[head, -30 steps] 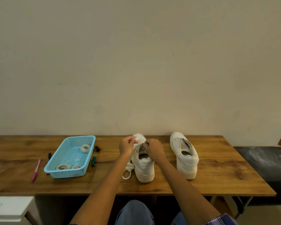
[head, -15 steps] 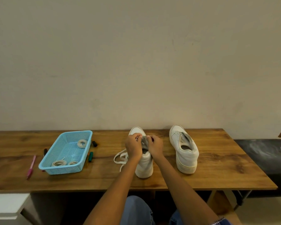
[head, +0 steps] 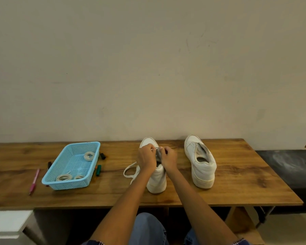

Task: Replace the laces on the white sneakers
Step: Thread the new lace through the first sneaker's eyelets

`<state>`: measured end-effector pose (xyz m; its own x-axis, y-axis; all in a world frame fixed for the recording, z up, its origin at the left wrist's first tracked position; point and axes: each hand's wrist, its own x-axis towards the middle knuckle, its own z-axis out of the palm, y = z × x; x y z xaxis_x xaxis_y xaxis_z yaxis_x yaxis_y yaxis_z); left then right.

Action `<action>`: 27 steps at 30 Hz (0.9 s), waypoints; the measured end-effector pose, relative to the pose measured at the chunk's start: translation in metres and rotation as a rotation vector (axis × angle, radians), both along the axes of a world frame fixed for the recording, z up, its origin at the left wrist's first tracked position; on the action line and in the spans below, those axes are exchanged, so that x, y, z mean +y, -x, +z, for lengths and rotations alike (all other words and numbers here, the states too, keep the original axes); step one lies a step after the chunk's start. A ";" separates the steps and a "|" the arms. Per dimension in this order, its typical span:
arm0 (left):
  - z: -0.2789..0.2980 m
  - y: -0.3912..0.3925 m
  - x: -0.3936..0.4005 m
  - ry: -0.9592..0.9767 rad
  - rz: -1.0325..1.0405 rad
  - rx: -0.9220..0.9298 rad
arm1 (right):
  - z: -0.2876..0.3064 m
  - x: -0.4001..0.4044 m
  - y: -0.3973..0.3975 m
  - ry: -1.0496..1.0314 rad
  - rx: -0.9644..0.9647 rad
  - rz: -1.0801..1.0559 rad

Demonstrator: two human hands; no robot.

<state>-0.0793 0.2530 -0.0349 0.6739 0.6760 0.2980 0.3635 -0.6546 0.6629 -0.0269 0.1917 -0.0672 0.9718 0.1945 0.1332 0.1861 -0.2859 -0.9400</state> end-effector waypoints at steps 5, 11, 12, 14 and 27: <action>0.005 0.001 -0.003 -0.167 0.043 0.131 | -0.001 0.000 0.001 -0.017 -0.006 -0.011; 0.009 0.000 -0.007 -0.268 0.014 0.202 | -0.001 0.003 0.003 -0.032 0.013 -0.049; 0.008 -0.001 -0.007 -0.268 0.011 0.203 | -0.001 0.003 0.004 -0.030 0.011 -0.048; 0.008 -0.001 -0.007 -0.274 0.009 0.203 | 0.001 0.002 0.005 -0.034 0.003 -0.039; -0.004 -0.004 0.001 -0.011 -0.022 -0.009 | 0.005 -0.006 0.003 -0.062 0.070 0.062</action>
<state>-0.0752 0.2538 -0.0385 0.6857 0.6577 0.3118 0.3427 -0.6697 0.6589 -0.0294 0.1854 -0.0624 0.9655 0.2478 0.0795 0.1352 -0.2168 -0.9668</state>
